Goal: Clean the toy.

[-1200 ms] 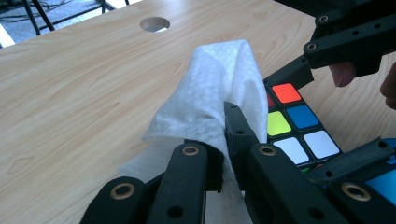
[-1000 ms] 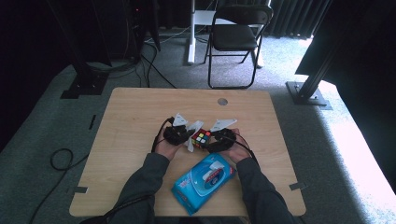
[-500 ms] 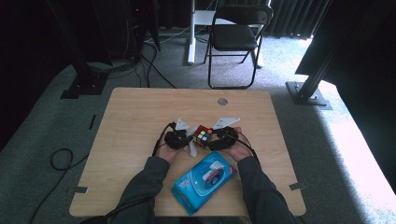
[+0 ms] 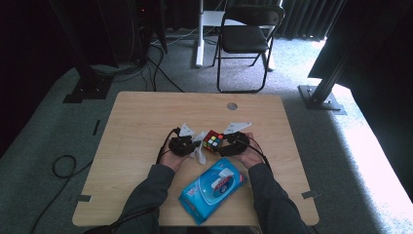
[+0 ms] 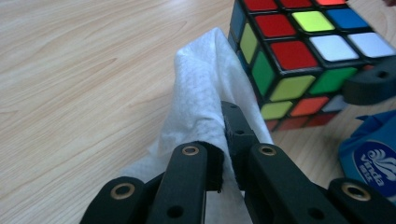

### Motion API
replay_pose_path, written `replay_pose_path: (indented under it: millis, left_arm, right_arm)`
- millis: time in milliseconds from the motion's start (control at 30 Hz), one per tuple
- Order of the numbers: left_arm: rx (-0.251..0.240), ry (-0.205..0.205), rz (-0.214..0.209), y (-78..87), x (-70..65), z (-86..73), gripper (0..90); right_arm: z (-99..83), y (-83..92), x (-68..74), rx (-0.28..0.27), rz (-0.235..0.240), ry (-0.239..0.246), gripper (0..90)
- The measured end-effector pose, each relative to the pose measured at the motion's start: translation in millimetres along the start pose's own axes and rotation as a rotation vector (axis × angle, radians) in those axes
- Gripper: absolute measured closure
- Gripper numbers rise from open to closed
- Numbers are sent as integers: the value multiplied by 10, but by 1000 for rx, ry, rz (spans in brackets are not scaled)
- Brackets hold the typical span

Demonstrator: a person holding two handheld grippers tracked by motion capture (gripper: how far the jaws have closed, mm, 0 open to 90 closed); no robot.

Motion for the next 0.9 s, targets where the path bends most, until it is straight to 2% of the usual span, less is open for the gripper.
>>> replay_pose_path:
  millis: [233, 433, 533, 633, 900]
  left_arm:
    - [-31, -14, -12, 152, -36, 0, 878]
    - [-66, -30, -37, 278, -137, 26, 878]
    - [-82, -54, -53, 344, -210, 58, 878]
    - [-72, -83, -67, 366, -274, 77, 878]
    - [-50, -105, -103, 309, -345, 56, 878]
  right_arm:
    - [-28, -7, -58, 1, -16, -19, 343]
    - [-15, 4, -79, -1, -30, -24, 343]
    - [-9, 7, -85, -1, -35, -23, 343]
    - [2, 6, -87, -4, -39, -23, 343]
    - [6, 8, -103, -8, -50, -24, 343]
Point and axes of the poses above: each handheld gripper's, and its own axes: y roughly backward along the jaws, z roughly out of its top, x roughly to its left, the point moved 5 cm from there along -y, roughly forward along the jaws, and after that the axes turned 1 degree about -z, right-handed, at the moved point
